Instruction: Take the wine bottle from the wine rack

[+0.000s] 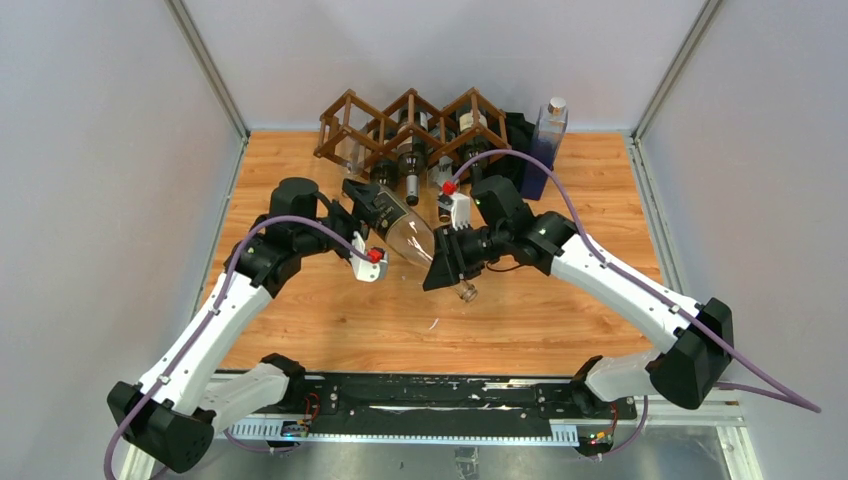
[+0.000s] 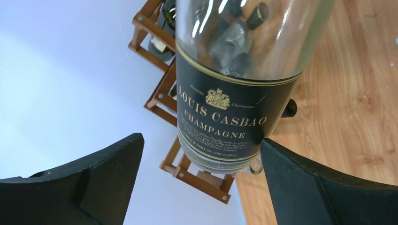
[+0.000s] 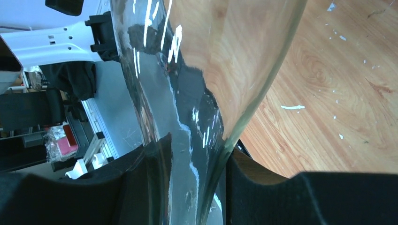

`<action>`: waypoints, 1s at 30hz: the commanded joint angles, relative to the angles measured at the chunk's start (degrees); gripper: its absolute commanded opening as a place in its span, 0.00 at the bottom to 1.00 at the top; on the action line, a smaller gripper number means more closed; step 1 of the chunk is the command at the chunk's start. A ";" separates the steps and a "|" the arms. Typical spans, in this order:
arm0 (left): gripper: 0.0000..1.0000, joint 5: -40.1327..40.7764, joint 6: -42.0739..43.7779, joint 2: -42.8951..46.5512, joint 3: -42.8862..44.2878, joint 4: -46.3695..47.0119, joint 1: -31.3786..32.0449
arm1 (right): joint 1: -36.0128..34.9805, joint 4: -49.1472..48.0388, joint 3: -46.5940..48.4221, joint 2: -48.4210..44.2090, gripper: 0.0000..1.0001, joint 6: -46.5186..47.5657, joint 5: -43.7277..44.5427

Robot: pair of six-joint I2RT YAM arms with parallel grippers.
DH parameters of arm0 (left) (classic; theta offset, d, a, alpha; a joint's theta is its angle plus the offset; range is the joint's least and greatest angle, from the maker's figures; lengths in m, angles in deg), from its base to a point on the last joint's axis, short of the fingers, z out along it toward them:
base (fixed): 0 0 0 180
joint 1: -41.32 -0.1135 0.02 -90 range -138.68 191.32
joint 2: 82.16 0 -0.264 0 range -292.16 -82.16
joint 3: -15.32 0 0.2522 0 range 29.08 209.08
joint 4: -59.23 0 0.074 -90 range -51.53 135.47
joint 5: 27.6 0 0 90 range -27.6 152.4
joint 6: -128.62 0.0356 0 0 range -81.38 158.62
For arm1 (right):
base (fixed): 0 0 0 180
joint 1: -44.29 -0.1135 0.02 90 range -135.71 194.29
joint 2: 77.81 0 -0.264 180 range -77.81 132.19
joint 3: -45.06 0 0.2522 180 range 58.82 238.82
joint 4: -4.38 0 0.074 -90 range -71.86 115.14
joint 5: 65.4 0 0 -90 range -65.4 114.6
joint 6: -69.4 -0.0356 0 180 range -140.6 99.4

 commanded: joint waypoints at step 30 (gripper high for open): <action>0.00 0.77 -17.04 3.88 -6.96 13.49 2.69 | -12.00 6.97 18.53 3.68 0.85 12.47 8.81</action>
